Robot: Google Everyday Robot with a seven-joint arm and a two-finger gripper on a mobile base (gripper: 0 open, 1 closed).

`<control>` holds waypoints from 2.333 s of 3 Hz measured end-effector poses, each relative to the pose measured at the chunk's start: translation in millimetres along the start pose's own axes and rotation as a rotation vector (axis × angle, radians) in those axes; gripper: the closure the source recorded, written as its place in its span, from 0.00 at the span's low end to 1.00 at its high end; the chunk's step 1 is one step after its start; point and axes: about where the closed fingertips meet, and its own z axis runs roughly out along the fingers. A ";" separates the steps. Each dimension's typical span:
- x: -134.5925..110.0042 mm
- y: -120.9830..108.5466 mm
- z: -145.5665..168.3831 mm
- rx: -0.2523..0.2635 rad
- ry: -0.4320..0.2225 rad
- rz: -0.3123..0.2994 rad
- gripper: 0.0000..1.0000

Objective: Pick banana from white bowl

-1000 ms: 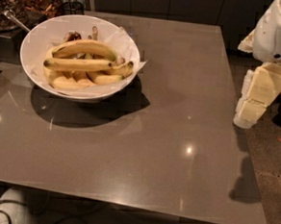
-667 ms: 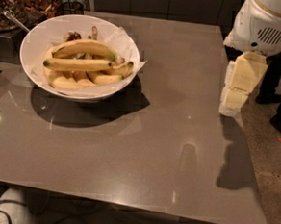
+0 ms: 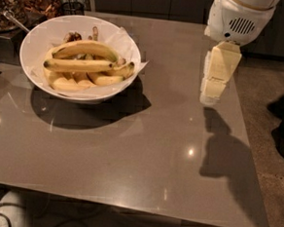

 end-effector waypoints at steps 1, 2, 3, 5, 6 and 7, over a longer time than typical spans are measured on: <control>-12.1 -5.4 0.9 0.014 -0.043 -0.009 0.00; -49.9 -8.5 -0.1 0.010 -0.072 -0.048 0.00; -110.3 -15.2 7.2 -0.015 -0.083 -0.130 0.00; -180.0 -21.1 14.8 0.010 -0.103 -0.254 0.00; -203.3 -28.3 20.9 0.016 -0.118 -0.267 0.00; -241.6 -40.1 29.5 0.007 -0.118 -0.313 0.00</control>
Offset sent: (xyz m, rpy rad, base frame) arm 0.0218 0.1275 0.0170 0.0603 0.0233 0.1764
